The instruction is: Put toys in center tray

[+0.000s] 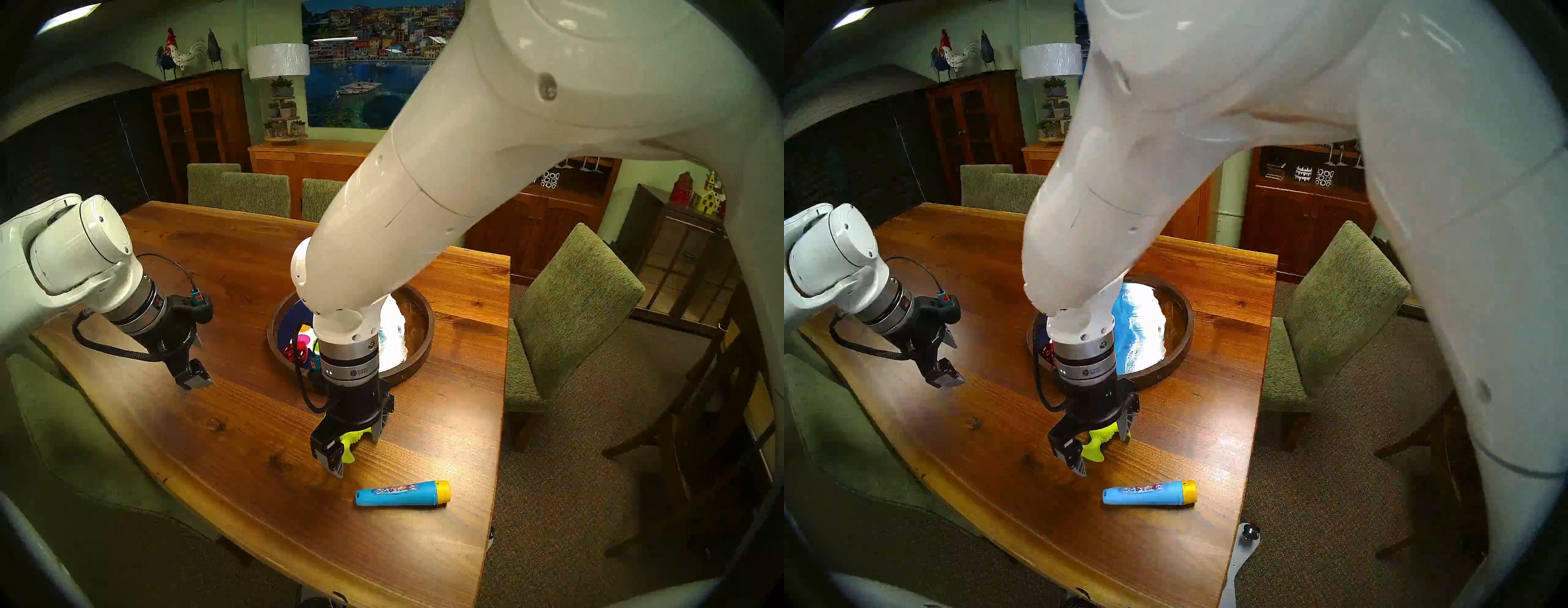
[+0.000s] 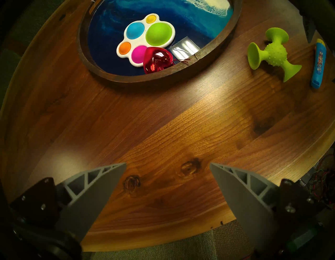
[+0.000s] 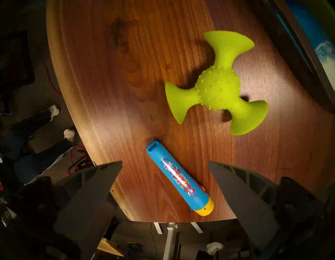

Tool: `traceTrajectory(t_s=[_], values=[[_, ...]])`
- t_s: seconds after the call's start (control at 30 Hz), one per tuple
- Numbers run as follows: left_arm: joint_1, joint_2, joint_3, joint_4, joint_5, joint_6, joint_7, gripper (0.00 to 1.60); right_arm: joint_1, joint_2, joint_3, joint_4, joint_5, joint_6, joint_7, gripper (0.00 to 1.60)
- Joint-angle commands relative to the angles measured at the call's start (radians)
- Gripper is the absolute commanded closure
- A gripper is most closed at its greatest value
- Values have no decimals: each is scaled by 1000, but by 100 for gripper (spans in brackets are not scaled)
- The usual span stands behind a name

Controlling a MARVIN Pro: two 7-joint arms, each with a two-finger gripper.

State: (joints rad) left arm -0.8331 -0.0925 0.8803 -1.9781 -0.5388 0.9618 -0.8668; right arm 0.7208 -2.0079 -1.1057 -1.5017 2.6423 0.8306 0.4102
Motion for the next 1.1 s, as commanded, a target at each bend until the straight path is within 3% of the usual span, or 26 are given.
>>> traceTrajectory(t_s=[0.0,0.5,1.07], values=[[-49,-8,-6,2,12,-2,-94,0,56,1,8,-19,21,-64,-56,0],[-84,-8,28,-1,33,-2,-107,0,13,1,-6,-34,105,-212,-214,0],[-123,-8,68,-6,43,-2,-102,0,-75,1,-13,31,222,-273,-348,0]])
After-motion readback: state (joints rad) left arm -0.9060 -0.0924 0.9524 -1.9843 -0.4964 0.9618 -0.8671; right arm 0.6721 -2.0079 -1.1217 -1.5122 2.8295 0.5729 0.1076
